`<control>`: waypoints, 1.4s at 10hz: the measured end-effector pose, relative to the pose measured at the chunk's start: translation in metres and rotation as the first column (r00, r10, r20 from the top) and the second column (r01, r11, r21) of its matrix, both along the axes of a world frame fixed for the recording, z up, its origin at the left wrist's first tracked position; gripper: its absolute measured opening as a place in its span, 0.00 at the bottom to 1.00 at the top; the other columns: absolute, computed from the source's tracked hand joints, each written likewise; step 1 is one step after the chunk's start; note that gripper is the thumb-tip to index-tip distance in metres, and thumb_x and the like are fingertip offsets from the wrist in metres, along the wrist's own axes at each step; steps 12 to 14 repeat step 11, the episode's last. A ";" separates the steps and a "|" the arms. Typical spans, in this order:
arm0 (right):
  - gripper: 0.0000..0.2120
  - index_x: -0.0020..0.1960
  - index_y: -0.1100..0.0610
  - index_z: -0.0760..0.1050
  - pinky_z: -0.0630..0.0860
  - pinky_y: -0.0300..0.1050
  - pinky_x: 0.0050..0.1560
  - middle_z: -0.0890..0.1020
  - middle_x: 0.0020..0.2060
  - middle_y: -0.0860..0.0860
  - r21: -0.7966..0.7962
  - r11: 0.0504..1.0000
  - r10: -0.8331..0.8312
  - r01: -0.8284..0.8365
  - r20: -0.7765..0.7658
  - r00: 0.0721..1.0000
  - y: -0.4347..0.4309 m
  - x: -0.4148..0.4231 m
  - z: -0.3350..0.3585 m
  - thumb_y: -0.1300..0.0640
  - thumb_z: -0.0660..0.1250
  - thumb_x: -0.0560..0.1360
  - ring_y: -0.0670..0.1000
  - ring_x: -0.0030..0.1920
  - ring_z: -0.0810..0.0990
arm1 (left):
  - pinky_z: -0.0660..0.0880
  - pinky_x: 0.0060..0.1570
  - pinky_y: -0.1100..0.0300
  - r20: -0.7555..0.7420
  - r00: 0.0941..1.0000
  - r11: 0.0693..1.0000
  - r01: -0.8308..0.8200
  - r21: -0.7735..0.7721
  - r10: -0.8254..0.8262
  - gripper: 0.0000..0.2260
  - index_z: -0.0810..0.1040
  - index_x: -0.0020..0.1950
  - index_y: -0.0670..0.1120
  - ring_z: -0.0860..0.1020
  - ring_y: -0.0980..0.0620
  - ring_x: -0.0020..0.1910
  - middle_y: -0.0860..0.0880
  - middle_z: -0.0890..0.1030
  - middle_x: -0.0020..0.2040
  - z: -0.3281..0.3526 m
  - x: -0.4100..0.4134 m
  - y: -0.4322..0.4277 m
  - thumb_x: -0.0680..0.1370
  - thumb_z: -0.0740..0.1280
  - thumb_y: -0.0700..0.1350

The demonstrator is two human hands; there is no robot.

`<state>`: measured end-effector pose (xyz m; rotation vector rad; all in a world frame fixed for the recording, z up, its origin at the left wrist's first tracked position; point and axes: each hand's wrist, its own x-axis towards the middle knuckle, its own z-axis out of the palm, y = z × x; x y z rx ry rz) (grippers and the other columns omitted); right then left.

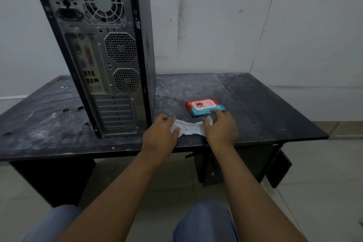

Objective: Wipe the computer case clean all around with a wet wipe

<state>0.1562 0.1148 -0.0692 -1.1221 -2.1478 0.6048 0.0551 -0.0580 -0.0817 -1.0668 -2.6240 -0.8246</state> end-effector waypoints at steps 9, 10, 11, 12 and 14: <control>0.31 0.86 0.40 0.48 0.34 0.81 0.75 0.45 0.87 0.50 0.010 0.933 0.295 -0.360 0.550 0.781 -0.022 0.032 -0.021 0.33 0.44 0.86 0.58 0.86 0.39 | 0.45 0.83 0.48 0.067 0.997 0.937 0.067 -0.342 -0.047 0.38 0.52 0.88 0.49 0.48 0.46 0.87 0.44 0.50 0.88 -0.016 0.021 0.000 0.84 0.45 0.70; 0.31 0.86 0.40 0.50 0.33 0.80 0.76 0.45 0.87 0.51 -0.010 0.932 0.317 -0.363 0.510 0.799 -0.022 0.032 -0.018 0.32 0.46 0.86 0.58 0.85 0.37 | 0.46 0.84 0.48 0.132 0.990 0.950 0.090 -0.298 -0.052 0.39 0.51 0.88 0.46 0.46 0.46 0.87 0.43 0.46 0.88 -0.010 0.020 -0.002 0.84 0.48 0.70; 0.30 0.85 0.40 0.52 0.34 0.78 0.78 0.48 0.87 0.51 0.024 0.934 0.319 -0.357 0.395 0.862 -0.025 0.032 -0.013 0.33 0.48 0.86 0.57 0.86 0.38 | 0.50 0.84 0.49 0.141 0.985 0.975 0.120 -0.187 -0.095 0.36 0.54 0.87 0.47 0.47 0.46 0.87 0.45 0.47 0.88 0.001 0.022 -0.006 0.86 0.52 0.67; 0.30 0.85 0.40 0.52 0.34 0.78 0.78 0.48 0.87 0.51 0.024 0.934 0.319 -0.357 0.395 0.862 -0.025 0.032 -0.013 0.33 0.48 0.86 0.57 0.86 0.38 | 0.50 0.84 0.49 0.141 0.985 0.975 0.120 -0.187 -0.095 0.36 0.54 0.87 0.47 0.47 0.46 0.87 0.45 0.47 0.88 0.001 0.022 -0.006 0.86 0.52 0.67; 0.30 0.85 0.40 0.52 0.34 0.78 0.78 0.48 0.87 0.51 0.024 0.934 0.319 -0.357 0.395 0.862 -0.025 0.032 -0.013 0.33 0.48 0.86 0.57 0.86 0.38 | 0.50 0.84 0.49 0.141 0.985 0.975 0.120 -0.187 -0.095 0.36 0.54 0.87 0.47 0.47 0.46 0.87 0.45 0.47 0.88 0.001 0.022 -0.006 0.86 0.52 0.67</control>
